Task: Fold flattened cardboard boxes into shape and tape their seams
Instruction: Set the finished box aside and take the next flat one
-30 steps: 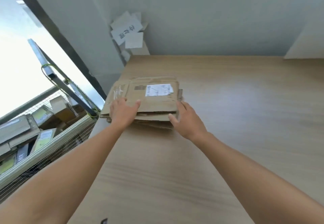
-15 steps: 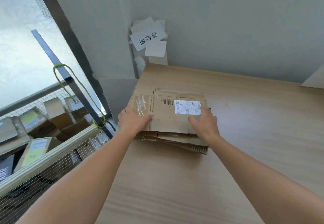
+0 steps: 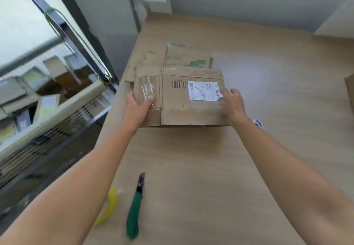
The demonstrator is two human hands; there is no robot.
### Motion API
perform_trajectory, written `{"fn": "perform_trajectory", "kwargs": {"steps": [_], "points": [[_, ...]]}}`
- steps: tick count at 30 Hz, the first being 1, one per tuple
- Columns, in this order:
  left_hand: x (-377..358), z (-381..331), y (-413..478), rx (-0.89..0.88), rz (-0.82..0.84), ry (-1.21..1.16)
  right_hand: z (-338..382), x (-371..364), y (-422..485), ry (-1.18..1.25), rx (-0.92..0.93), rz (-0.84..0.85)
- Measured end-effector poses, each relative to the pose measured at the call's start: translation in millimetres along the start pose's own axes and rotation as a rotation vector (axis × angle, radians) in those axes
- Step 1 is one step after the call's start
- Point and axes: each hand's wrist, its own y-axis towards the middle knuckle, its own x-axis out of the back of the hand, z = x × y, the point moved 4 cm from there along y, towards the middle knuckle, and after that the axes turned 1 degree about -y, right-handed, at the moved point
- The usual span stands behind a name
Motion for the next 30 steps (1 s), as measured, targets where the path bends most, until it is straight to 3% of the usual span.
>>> {"fn": "perform_trajectory", "kwargs": {"steps": [4, 11, 16, 21, 24, 27, 30], "points": [[-16, 20, -98, -0.036, 0.125, 0.036, -72, 49, -80, 0.219, -0.004, 0.029], [-55, 33, -248, -0.016, 0.281, -0.160, -181, 133, -209, 0.475, 0.023, 0.089], [-69, 22, -316, 0.161, 0.439, -0.486, -194, 168, -252, 0.496, 0.125, 0.193], [-57, 30, -339, 0.112, 0.345, -0.350, -203, 182, -272, 0.449, 0.142, 0.265], [-53, 42, -349, 0.180, 0.421, -0.498, -204, 179, -287, 0.384, 0.203, 0.323], [-48, 25, -350, 0.110, 0.484, -0.601, -191, 177, -293, 0.347, 0.307, 0.306], [-37, 21, -341, 0.109, 0.383, -0.576, -181, 172, -294, 0.270, 0.416, 0.341]]}}
